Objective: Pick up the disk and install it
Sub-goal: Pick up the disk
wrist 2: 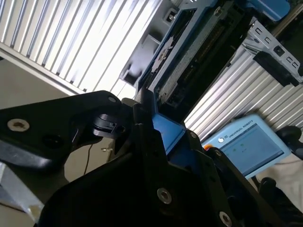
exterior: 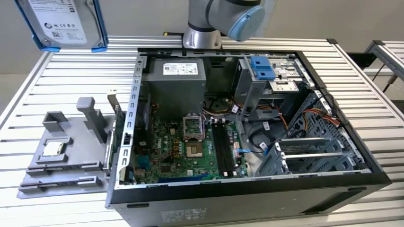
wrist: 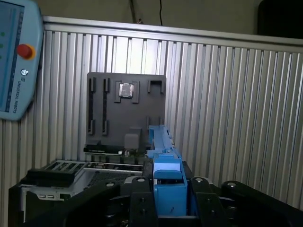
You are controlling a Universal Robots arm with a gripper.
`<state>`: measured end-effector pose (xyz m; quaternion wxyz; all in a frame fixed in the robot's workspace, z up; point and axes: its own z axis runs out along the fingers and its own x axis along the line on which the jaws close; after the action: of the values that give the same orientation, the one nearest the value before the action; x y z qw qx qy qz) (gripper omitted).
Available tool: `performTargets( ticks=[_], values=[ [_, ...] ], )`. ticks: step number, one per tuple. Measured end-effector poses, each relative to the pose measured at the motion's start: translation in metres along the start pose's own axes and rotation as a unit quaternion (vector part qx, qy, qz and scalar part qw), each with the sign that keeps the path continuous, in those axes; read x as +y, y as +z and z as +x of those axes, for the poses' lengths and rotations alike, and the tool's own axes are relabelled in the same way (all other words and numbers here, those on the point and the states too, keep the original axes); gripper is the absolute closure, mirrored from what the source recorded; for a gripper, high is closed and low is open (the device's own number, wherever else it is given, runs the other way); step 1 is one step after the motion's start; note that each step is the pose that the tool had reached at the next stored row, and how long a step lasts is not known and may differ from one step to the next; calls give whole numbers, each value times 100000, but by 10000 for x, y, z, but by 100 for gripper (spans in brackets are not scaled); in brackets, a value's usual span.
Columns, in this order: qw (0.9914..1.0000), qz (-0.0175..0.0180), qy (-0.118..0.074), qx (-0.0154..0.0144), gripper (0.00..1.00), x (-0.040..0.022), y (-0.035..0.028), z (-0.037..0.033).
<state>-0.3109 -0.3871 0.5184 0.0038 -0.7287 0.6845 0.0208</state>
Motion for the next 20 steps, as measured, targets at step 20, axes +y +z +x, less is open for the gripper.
performTargets(
  ticks=[20],
  values=[
    [100000, -1, 3, 1, 100, -127, -3, 8]
  ],
)
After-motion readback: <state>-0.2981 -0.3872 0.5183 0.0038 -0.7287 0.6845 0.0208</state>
